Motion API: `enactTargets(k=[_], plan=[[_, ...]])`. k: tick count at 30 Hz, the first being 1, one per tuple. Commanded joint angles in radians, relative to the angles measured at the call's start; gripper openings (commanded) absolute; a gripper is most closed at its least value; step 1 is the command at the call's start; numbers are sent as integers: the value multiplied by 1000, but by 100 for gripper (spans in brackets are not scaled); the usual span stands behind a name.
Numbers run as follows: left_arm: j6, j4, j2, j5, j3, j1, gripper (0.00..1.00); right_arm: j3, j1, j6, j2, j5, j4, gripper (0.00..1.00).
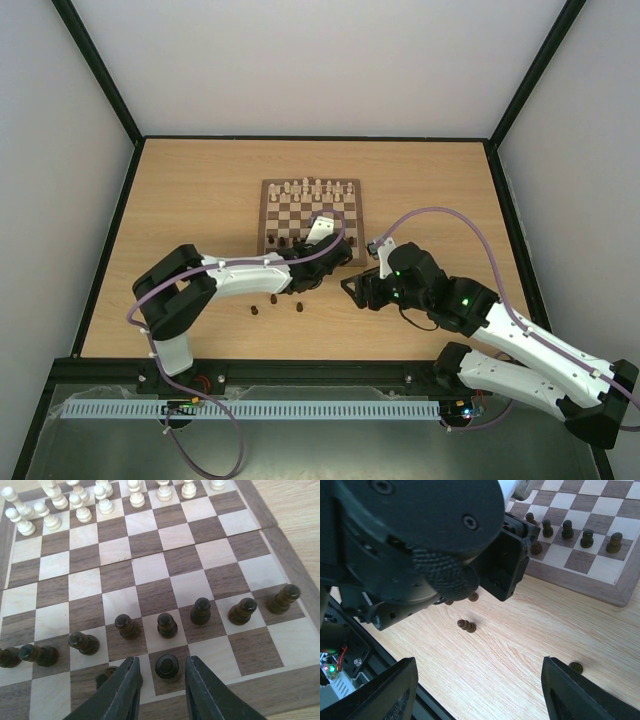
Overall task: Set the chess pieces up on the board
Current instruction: Place the chess piece on the chessboard, then pick up the chess piece at the center of the board.
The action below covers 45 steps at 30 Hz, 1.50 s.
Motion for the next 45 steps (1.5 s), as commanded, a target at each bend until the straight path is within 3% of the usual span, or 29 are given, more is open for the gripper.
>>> enactTargets(k=[1,9,15,21,24,29,34,45], plan=[[-15,-40,-62,-48,12,-24,30,-11,6,-7,-15,-5,-3,69],[-16,-93,-134,-45,70,-68,33,-11,6,-6,-26,4,-5,69],[-35,-187,-289,-50,82,-73,46,-13,6,-2,-30,10,-6,69],[-98,-328,-560,-25,5,-72,73,-12,7,-4,4,1,-7,69],[-141,-362,-714,18,-70,-72,99,-9,7,-7,37,-10,-3,69],[-215,-420,-916,108,-170,-72,100,6,6,-12,104,-30,-12,77],[-253,-426,-1062,228,-263,-73,100,5,8,-4,113,-44,-21,99],[-266,-460,-1270,264,-365,-73,99,-43,8,56,138,-93,60,99]])
